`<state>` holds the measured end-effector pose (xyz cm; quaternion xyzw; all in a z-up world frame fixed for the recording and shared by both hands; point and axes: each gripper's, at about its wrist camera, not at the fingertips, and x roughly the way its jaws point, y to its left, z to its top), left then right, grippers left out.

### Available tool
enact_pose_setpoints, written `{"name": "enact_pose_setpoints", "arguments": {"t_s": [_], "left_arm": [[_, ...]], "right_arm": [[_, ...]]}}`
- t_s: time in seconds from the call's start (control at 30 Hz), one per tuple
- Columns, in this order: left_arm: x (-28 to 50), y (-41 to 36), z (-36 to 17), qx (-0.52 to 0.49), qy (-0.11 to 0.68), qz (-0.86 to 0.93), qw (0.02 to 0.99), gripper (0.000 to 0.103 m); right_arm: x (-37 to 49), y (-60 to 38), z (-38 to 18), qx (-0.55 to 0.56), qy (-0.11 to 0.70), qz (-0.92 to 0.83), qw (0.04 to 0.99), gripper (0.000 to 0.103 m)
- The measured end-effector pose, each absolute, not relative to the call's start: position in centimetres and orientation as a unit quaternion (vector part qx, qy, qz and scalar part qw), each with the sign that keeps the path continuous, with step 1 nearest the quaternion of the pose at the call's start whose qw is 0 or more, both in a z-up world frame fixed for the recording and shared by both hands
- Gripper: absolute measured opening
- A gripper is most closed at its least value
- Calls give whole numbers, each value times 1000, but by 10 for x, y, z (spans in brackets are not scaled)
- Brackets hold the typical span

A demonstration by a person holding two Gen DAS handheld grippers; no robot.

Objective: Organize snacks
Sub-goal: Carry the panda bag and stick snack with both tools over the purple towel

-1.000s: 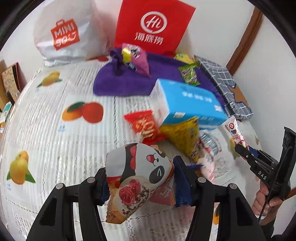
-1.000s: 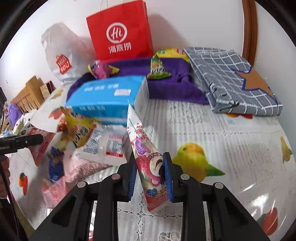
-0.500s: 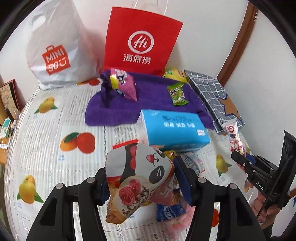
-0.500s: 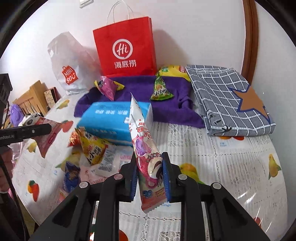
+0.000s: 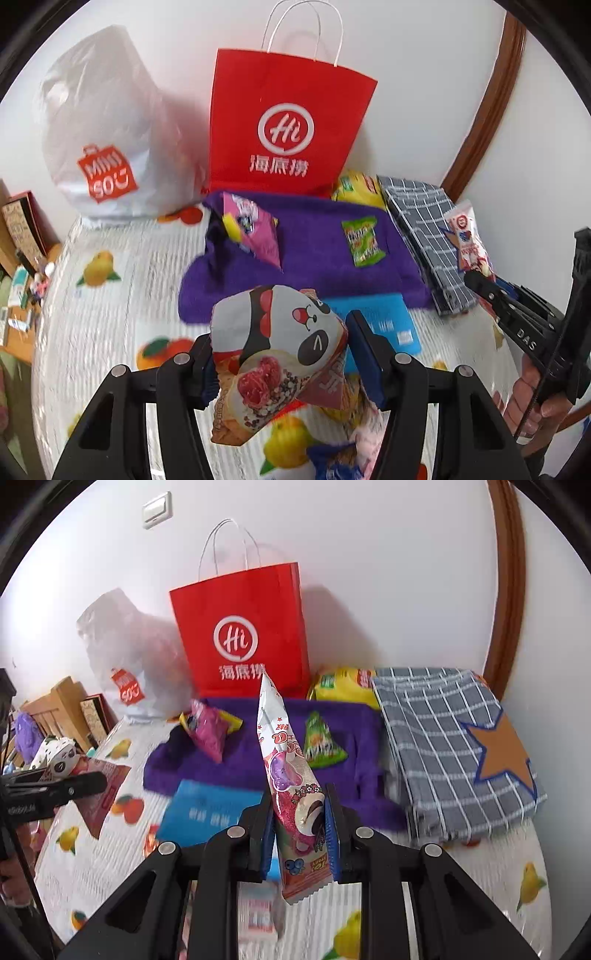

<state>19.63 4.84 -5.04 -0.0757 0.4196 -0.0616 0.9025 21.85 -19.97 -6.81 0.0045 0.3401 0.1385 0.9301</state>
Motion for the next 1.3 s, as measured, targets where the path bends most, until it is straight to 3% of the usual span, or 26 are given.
{"name": "enact_pose_setpoints", "arguments": {"t_s": [0.5,0.7,0.8,1.07,1.3], "left_arm": [[289,49,-35,-60,403,-48,912,58],[321,52,-57,-11,394,-6,919,58],[341,62,-74,-19,427,-9,904,58],[356,78,-95,-48,453,-22,890,58],[354,89,-92,-61,450,-15,891,58]], "right_arm": [[320,-165,-58,-12,339,144,929,23],[345,-158,-70,-7,342,147,928,23],[359,-151,-85,-23,359,147,921,23],[378,-154,-117,-28,398,147,905,23],[379,-174,-110,-24,392,131,910,23]]}}
